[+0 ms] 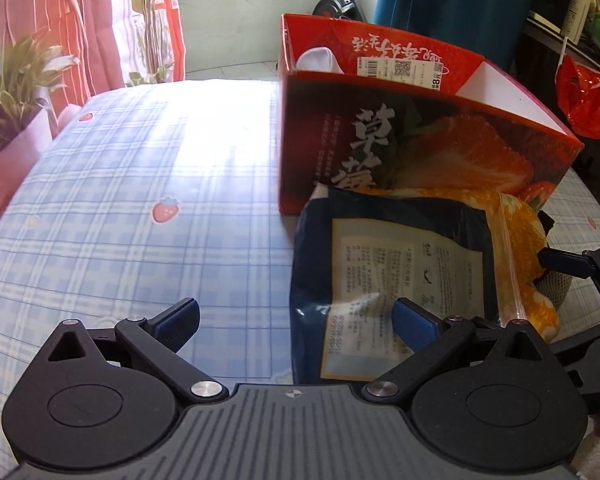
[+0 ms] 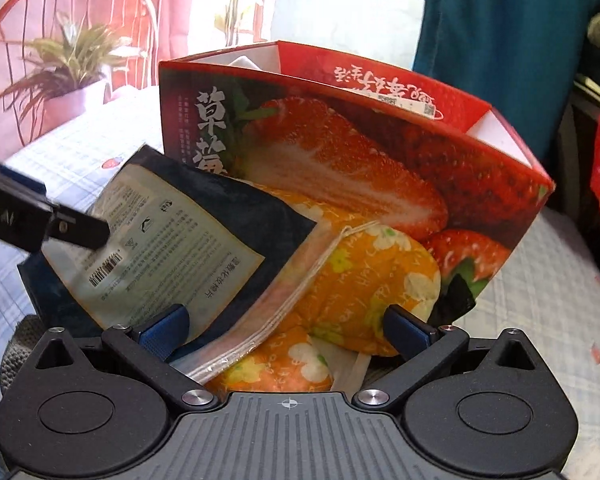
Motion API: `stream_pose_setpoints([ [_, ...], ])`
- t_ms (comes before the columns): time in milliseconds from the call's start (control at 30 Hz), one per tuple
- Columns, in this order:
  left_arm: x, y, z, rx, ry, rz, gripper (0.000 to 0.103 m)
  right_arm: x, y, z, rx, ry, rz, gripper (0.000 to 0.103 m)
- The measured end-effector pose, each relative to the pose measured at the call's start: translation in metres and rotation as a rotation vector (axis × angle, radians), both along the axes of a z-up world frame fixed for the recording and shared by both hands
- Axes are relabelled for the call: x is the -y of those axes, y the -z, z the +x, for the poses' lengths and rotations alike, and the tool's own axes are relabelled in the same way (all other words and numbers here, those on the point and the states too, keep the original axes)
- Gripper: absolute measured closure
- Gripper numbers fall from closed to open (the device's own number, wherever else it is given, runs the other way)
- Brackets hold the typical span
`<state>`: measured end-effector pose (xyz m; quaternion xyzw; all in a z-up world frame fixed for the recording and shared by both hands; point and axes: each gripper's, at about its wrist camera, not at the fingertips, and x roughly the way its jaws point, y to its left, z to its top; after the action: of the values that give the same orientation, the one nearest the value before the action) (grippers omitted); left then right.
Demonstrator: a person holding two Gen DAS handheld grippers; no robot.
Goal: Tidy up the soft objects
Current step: 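Move the left gripper to the blue snack bag beside the box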
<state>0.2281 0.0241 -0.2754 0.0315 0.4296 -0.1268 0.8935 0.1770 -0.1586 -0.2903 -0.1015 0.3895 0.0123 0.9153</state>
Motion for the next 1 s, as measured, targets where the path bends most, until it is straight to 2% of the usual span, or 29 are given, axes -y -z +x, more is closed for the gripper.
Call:
stream_pose_setpoints([
  [200, 0.000, 0.014, -0.001, -0.004, 0.002, -0.022, 0.000, -0.004, 0.009, -0.009, 0.061, 0.000, -0.021, 0.001],
  [300, -0.003, 0.020, 0.001, -0.017, -0.021, -0.067, 0.000, -0.004, 0.011, -0.008, 0.060, -0.001, -0.016, 0.001],
  [433, -0.001, 0.026, -0.006, 0.031, -0.015, -0.065, 0.000, -0.001, 0.011, -0.006, 0.051, -0.009, -0.004, 0.001],
  [533, -0.005, 0.032, -0.009, 0.028, -0.041, -0.104, 0.000, -0.003, 0.012, -0.006, 0.055, -0.010, -0.010, 0.001],
  [633, -0.009, 0.035, -0.007, 0.001, -0.074, -0.147, 0.000, -0.002, 0.013, -0.007, 0.056, -0.011, -0.010, 0.001],
  [733, -0.013, 0.036, -0.002, -0.064, -0.109, -0.194, 0.000, -0.002, 0.013, -0.007, 0.057, -0.011, -0.010, 0.001],
  [867, -0.020, 0.035, 0.004, -0.102, -0.095, -0.212, 0.000, -0.002, 0.014, -0.010, 0.070, -0.004, -0.007, 0.001],
  [1000, -0.029, 0.031, 0.012, -0.153, -0.097, -0.260, 0.000, -0.001, 0.014, -0.010, 0.068, -0.005, 0.002, 0.001],
])
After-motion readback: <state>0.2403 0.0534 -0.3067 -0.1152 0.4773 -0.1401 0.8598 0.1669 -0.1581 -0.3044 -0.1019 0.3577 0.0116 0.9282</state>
